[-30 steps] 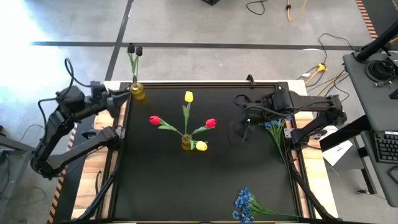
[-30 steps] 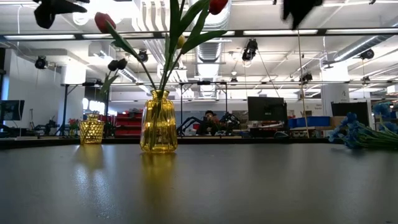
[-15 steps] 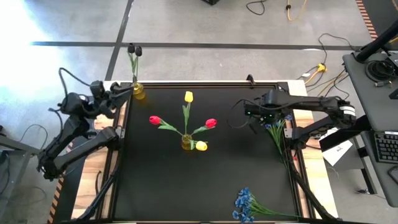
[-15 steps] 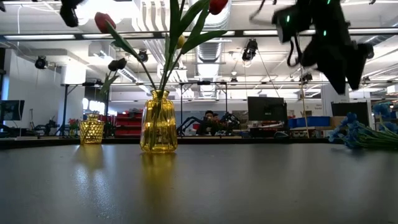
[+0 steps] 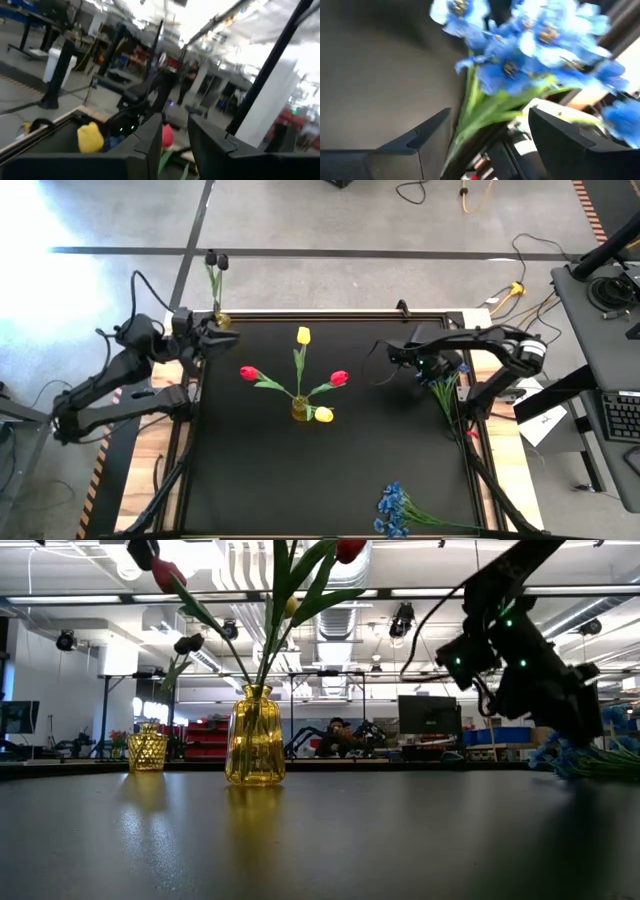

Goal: Sort flowers into vase by color
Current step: Put the top blue flowers into the top vase

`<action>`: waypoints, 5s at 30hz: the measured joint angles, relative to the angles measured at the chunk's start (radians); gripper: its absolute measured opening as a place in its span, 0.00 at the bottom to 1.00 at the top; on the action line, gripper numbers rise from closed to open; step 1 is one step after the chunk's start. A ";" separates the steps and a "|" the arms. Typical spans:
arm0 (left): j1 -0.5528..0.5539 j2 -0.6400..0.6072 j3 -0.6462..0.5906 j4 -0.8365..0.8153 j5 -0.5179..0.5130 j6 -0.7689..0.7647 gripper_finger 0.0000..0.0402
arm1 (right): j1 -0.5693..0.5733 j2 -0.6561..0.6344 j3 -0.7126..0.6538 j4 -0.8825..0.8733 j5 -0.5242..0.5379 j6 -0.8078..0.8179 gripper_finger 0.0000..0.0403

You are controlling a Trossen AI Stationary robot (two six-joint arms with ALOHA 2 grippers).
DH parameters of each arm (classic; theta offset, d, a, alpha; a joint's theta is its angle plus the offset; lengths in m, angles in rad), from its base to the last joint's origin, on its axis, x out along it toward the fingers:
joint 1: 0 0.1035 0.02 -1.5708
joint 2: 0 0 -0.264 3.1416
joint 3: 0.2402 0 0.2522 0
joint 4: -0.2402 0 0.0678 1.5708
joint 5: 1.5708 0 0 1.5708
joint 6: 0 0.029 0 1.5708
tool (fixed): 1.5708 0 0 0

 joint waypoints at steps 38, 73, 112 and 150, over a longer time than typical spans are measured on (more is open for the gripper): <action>-0.006 0.030 0.079 -0.433 -0.369 0.125 0.35 | -0.043 -0.290 0.065 0.997 -0.066 -0.102 0.03; 0.001 0.212 -0.020 -0.105 -0.463 0.191 0.61 | 0.114 0.494 1.041 1.522 -0.530 -0.475 0.03; 0.266 0.335 0.015 0.002 -0.655 0.522 0.00 | 0.200 0.316 1.082 1.186 -0.336 -0.668 0.72; 0.445 0.550 -0.054 0.152 -0.983 0.513 0.00 | 0.197 0.241 1.075 0.962 -0.258 -0.649 0.59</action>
